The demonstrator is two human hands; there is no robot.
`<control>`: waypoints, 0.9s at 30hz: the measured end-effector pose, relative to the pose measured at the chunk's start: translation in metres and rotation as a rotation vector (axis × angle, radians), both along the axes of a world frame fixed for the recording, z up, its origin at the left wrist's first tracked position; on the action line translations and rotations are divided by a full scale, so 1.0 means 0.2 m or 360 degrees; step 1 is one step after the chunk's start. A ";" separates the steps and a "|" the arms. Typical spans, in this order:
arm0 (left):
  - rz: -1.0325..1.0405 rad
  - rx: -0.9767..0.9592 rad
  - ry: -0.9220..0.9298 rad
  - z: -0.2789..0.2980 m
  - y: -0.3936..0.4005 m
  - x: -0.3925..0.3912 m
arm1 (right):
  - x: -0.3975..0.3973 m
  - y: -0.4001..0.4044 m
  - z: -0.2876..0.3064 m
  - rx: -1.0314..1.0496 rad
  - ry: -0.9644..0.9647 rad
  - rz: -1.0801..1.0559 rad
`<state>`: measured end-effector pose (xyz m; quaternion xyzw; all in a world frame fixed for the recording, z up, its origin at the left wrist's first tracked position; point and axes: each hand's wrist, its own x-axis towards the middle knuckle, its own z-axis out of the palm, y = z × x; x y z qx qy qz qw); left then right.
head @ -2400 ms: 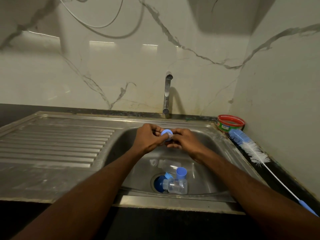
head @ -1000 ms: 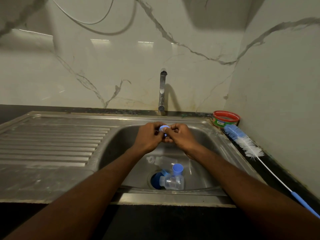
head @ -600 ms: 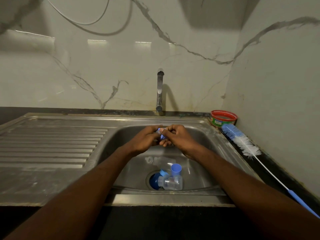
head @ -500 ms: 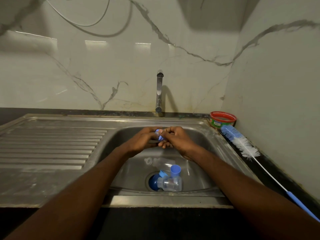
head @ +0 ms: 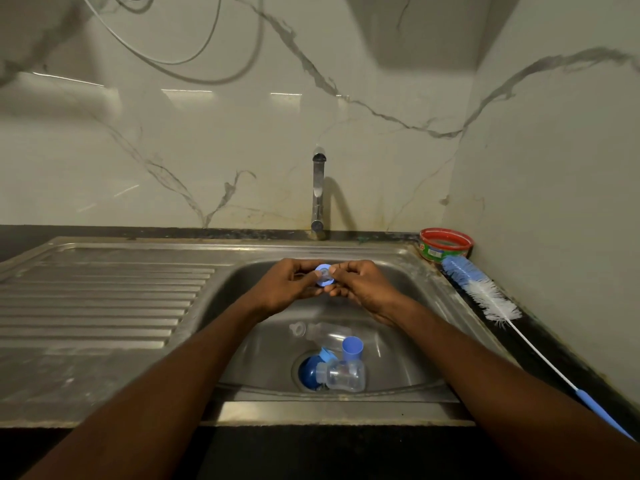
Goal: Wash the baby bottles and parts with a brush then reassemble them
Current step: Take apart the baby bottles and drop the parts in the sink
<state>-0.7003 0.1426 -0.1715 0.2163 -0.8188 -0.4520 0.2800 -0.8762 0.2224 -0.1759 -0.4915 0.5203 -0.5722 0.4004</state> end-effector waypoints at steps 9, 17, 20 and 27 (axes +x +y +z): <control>0.0556 -0.0283 0.0059 -0.05 0.01 -0.03 | 0.07 0.00 -0.01 -0.0016 0.0222 -0.0038; 0.0270 0.0001 0.0134 0.00 0.09 -0.06 | 0.02 -0.04 -0.04 0.0044 0.0494 -0.0342; 0.0215 0.0011 0.0114 -0.01 0.07 -0.05 | -0.01 -0.05 -0.05 0.0054 0.0448 -0.0351; 0.0643 -0.0408 -0.0421 -0.11 -0.12 0.01 | -0.05 -0.04 -0.05 0.0268 0.0626 -0.0334</control>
